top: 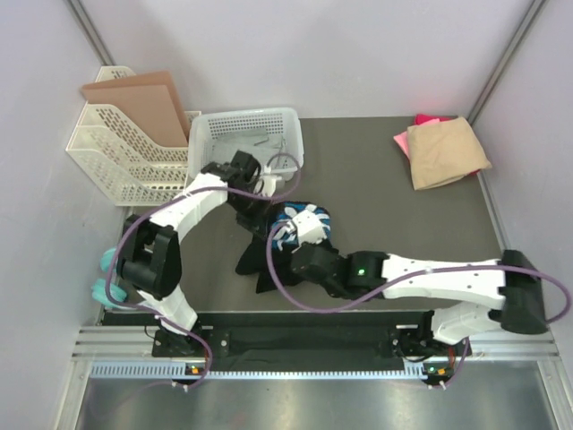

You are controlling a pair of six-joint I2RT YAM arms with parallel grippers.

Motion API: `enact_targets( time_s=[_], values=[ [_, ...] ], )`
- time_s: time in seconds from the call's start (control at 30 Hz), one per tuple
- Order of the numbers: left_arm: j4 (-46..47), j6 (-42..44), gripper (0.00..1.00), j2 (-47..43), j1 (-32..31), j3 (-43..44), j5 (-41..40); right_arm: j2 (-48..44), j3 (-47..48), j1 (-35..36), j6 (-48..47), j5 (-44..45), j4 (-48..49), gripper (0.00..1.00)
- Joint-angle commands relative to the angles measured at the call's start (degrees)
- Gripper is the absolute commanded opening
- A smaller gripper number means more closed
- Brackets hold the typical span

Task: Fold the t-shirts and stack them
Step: Flatten out the tshirt

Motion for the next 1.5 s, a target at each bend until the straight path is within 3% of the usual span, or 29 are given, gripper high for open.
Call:
enact_targets(
  time_s=[0.0, 0.17, 0.3, 0.53, 0.7, 0.97, 1.17, 1.23, 1.33, 1.47],
  values=[
    [-2.4, 2.0, 0.00, -5.5, 1.1, 14.9, -2.3, -13.0, 7.0, -0.5, 1.2, 9.6, -11.0, 0.00],
    [-7.8, 3.0, 0.00, -9.4, 1.5, 30.5, -7.0, -19.9, 13.9, -0.2, 2.6, 11.4, -19.4, 0.00],
    [-7.8, 4.3, 0.00, -15.5, 1.5, 37.3, -11.4, -22.3, 19.8, 0.3, 3.1, 12.8, -27.6, 0.00],
    [-12.7, 7.3, 0.00, -17.4, 1.5, 48.6, -17.3, -22.5, 28.0, 0.4, 2.3, 21.0, -37.5, 0.00],
    [-12.8, 8.0, 0.00, -21.1, 1.5, 40.0, -16.3, -22.4, 29.1, 0.4, 2.9, 22.1, -40.5, 0.00],
    [-9.9, 10.0, 0.00, -29.2, 1.5, 24.0, -19.0, -21.1, 20.5, 2.9, 18.0, 15.2, -49.8, 0.00],
    [-5.2, 11.7, 0.00, -27.8, 1.5, 21.5, -21.7, -23.7, 23.0, 2.7, 19.1, 21.7, -49.8, 0.03],
    [-3.4, 12.4, 0.00, -25.9, 1.5, 22.7, -22.6, -23.3, 25.5, 1.1, 13.6, 25.0, -48.1, 0.04],
    [0.4, 13.1, 0.00, -20.5, 1.7, 26.5, -26.3, -22.4, 26.9, -7.3, 1.8, 23.3, -40.6, 0.06],
    [2.8, 12.8, 0.00, -9.3, 2.3, 37.2, -29.3, -21.9, 26.1, -27.0, -12.1, 12.8, -25.5, 0.03]
  ],
)
